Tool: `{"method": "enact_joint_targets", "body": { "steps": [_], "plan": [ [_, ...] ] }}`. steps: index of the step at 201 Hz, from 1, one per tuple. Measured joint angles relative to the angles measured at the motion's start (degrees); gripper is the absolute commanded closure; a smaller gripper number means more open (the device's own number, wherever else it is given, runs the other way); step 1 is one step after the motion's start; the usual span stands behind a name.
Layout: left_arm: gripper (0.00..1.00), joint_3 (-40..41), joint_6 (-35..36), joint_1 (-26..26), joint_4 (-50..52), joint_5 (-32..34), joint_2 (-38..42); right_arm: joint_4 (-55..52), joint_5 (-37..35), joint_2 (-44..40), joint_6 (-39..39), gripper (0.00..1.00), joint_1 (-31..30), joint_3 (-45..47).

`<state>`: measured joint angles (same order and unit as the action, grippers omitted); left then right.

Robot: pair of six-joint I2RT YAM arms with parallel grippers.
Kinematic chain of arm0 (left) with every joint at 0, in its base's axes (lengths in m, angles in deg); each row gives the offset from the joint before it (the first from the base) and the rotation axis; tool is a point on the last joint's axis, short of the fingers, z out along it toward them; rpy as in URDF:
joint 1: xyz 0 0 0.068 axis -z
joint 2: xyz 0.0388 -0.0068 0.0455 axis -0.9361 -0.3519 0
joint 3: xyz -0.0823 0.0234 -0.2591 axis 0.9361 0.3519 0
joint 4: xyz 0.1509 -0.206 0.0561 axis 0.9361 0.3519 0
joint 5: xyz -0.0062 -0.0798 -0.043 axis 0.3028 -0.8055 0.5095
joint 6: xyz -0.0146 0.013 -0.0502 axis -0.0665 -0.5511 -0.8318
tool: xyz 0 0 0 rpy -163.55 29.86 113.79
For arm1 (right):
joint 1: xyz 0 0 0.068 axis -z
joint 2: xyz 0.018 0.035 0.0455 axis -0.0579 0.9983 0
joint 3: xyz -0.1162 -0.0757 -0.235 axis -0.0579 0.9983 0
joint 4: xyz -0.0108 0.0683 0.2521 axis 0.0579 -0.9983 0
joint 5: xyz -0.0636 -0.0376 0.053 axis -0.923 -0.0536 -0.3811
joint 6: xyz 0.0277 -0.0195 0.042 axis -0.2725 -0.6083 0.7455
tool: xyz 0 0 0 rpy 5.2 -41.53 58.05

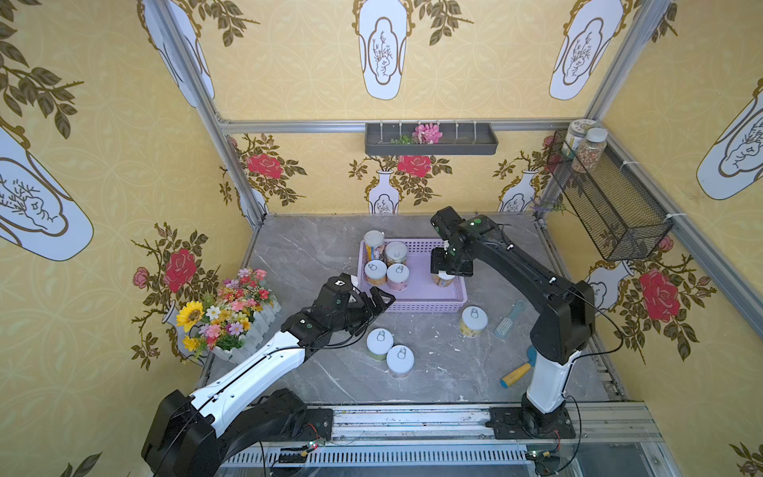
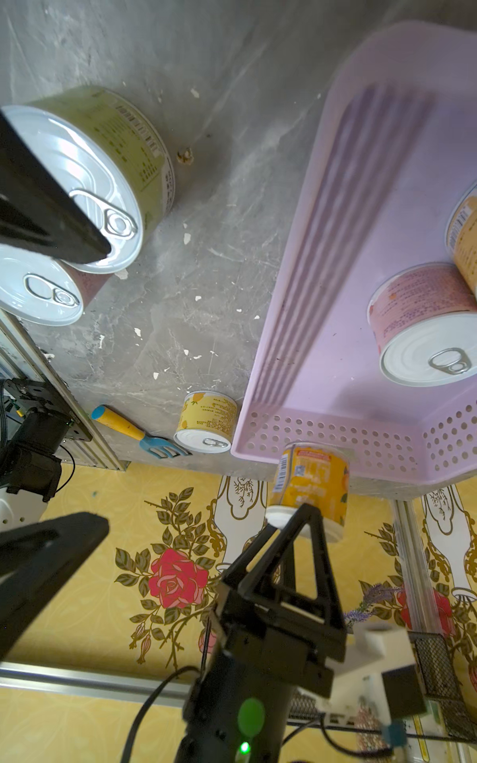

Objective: Put the canned food in the basket
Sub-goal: Place the canned food in the basket.

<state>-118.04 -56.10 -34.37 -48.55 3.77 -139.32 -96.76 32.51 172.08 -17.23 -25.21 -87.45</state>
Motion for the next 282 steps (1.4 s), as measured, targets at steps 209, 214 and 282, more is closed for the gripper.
{"method": "enact_joint_targets", "body": {
  "steps": [209, 214, 282],
  "plan": [
    [0.0, -1.4, 1.4, -1.6, 0.9, -2.0, -1.2, 9.9, 6.7, 26.5, -5.2, 0.35, 3.2, -24.2],
    [0.0, -1.4, 1.4, -1.6, 0.9, -2.0, -1.2, 9.9, 6.8, 26.8, -5.2, 0.35, 3.3, -24.3],
    [0.0, -1.4, 1.6, -1.6, 1.0, -2.0, -1.2, 9.9, 7.7, 28.0, -5.2, 0.27, 3.5, -24.9]
  ]
}}
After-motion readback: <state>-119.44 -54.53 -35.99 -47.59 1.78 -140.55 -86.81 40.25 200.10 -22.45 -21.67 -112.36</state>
